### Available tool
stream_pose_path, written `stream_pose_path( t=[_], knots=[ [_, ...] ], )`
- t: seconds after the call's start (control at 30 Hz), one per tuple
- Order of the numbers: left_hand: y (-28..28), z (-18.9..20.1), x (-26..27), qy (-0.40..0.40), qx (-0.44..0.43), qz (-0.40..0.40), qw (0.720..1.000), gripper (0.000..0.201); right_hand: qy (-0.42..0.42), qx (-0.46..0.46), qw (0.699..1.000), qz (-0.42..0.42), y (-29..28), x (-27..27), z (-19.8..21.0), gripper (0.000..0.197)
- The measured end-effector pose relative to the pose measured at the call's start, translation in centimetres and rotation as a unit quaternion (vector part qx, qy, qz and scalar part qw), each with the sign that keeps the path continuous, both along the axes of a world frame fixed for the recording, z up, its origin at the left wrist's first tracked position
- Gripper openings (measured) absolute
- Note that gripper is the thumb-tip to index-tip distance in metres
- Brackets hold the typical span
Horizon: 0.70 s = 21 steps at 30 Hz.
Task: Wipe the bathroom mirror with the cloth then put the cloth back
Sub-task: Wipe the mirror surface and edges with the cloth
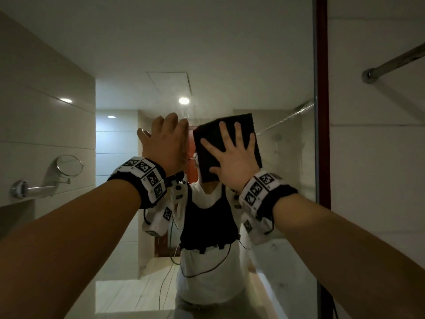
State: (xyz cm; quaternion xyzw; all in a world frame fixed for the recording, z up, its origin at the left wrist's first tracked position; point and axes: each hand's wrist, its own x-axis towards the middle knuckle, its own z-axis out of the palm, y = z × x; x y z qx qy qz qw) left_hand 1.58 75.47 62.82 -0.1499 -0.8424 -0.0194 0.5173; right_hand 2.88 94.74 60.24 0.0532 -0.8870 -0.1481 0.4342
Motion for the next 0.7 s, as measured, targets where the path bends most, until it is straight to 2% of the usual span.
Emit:
stream_pose_path(
  t=[0.13,0.27,0.37,0.57,0.7],
  knots=[
    [0.2,0.0,-0.3,0.007,0.010,0.000,1.000,0.086,0.021,-0.035,0.999,-0.007,-0.9,-0.6,5.1,0.081],
    [0.1,0.1,-0.6,0.004,0.007,0.009,1.000,0.089,0.027,-0.076,0.997,-0.006,-1.3,-0.5,10.4,0.081],
    [0.1,0.2,-0.8,0.009,0.001,0.020,1.000,0.088,0.027,-0.092,0.995,-0.008,-1.3,-0.5,12.3,0.083],
    [0.8,0.4,0.2,-0.008,0.013,0.030,0.999,0.082,0.039,-0.054,0.998,-0.008,-0.7,-0.4,7.0,0.082],
    [1.0,0.4,1.0,-0.039,0.011,0.030,0.999,0.092,0.013,-0.040,0.999,-0.011,0.9,-0.1,4.2,0.083]
  ],
)
